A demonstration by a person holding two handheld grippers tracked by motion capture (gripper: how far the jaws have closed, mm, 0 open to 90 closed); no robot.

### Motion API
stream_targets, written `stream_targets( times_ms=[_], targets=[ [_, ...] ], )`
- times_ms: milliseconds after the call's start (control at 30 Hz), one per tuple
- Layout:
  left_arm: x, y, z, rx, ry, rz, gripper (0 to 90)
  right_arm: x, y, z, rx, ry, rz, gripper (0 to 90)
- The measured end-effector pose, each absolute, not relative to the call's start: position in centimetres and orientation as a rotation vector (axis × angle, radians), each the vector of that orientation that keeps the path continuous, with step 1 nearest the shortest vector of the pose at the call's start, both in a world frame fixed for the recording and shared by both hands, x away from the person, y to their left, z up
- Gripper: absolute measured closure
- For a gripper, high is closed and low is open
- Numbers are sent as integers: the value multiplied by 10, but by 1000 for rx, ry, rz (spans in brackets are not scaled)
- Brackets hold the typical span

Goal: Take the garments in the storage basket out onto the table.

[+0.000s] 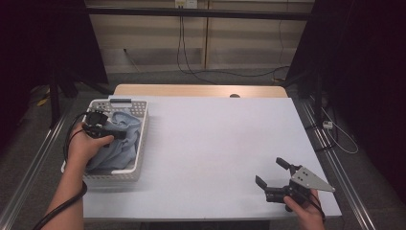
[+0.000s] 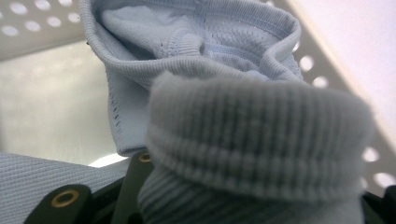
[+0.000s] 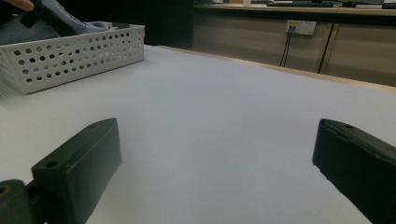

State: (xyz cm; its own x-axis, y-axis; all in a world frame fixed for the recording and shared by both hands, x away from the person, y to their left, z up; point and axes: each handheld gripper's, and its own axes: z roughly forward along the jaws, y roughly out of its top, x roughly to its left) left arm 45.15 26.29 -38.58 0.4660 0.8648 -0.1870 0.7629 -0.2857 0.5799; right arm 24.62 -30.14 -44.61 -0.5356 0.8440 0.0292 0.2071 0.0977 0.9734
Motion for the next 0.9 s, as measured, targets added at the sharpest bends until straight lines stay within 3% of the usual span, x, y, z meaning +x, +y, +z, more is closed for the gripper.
stream_targets(
  times_ms=[900],
  targets=[
    [461, 258, -314, 2067, 1388, 133, 625, 247, -302, -447, 1034, 1818, 1469, 10]
  ],
)
